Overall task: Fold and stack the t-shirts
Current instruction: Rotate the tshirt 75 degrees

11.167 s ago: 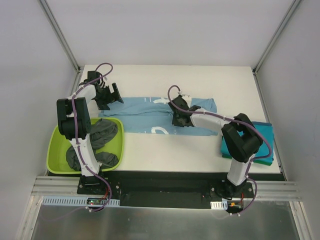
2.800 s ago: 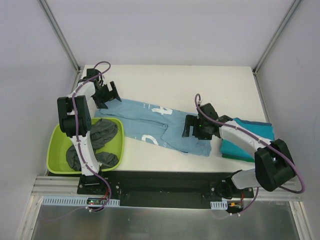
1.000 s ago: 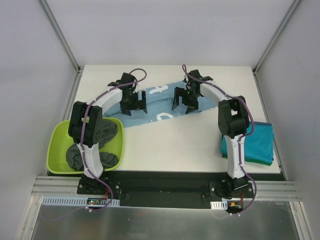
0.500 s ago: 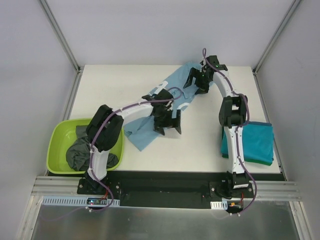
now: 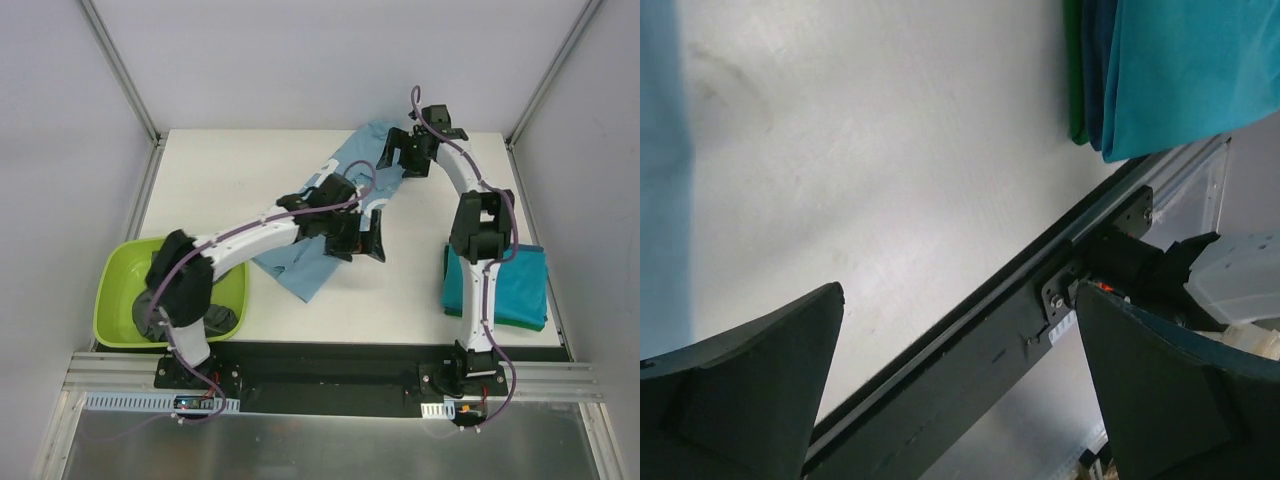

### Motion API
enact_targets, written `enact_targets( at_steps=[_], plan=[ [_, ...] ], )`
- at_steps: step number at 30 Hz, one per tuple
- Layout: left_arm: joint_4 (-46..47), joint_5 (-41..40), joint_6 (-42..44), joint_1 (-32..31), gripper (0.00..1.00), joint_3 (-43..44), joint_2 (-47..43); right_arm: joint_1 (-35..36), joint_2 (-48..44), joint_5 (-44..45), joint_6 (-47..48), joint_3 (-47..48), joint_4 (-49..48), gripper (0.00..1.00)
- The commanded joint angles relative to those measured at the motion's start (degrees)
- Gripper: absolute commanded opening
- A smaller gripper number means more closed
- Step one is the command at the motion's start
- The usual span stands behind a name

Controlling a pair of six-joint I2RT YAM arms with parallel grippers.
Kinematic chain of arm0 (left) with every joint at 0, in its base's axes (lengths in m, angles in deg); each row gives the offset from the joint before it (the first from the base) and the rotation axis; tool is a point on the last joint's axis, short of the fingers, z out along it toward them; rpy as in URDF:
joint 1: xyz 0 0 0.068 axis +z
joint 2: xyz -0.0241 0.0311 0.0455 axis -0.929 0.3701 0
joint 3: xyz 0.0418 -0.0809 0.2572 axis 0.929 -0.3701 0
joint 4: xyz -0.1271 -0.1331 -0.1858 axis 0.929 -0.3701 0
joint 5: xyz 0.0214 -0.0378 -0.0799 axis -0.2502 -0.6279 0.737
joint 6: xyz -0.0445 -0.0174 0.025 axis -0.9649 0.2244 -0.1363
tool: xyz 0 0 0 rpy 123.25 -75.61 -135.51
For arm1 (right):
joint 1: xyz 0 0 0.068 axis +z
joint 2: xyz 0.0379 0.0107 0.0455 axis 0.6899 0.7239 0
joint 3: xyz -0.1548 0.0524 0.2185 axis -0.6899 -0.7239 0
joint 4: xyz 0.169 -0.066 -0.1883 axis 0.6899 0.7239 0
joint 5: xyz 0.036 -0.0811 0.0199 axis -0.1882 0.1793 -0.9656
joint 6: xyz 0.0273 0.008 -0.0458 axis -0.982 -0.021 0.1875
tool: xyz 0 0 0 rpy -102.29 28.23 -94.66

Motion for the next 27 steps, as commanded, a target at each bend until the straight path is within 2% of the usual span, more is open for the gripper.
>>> enact_targets(
  at_steps=[1,4,6,8,13,16,19,22,25,27],
  plan=[
    [-1.11,-10.08,4.02,5.97,0.99,-11.67,-18.31,4.08,-16.79,5.32,4.31,-7.91,0.14,0.96],
    [-1.11,-9.72,2.70,16.42,0.99,-23.37,-29.38,8.03,-23.47,5.33,4.05,-15.37,2.26,0.96],
    [-2.16,-11.65,2.61,20.30,0.99,-28.21,-35.71,13.29,-27.43,5.58,3.87,-24.14,1.39,0.96],
    [-2.52,-10.96,2.70,22.51,0.99,-30.94,-41.69,19.36,-31.03,5.76,4.49,-31.62,-1.07,0.96],
    [-6.20,-19.47,1.73,23.22,0.99,-35.87,-53.39,34.92,-37.37,4.35,7.03,-44.48,-8.63,0.96],
    [-9.98,-25.87,0.59,23.66,0.99,-37.71,-57.70,42.21,-36.86,6.90,10.89,-46.25,-10.57,0.97],
    [-12.97,-28.88,0.85,24.01,0.99,-38.07,-60.17,47.76,-33.08,9.09,15.64,-43.54,-7.77,0.97],
    [-14.91,-29.85,1.38,24.10,0.99,-38.42,-61.58,50.67,-30.00,11.38,17.15,-42.83,-7.76,0.95],
    [-16.05,-30.56,1.20,24.19,0.99,-38.51,-62.37,50.94,-27.71,12.70,16.09,-41.34,-6.45,0.86],
    [-16.32,-30.99,0.77,24.19,0.99,-38.69,-62.64,51.03,-26.75,10.17,16.18,-41.16,-6.00,0.83]
  ],
)
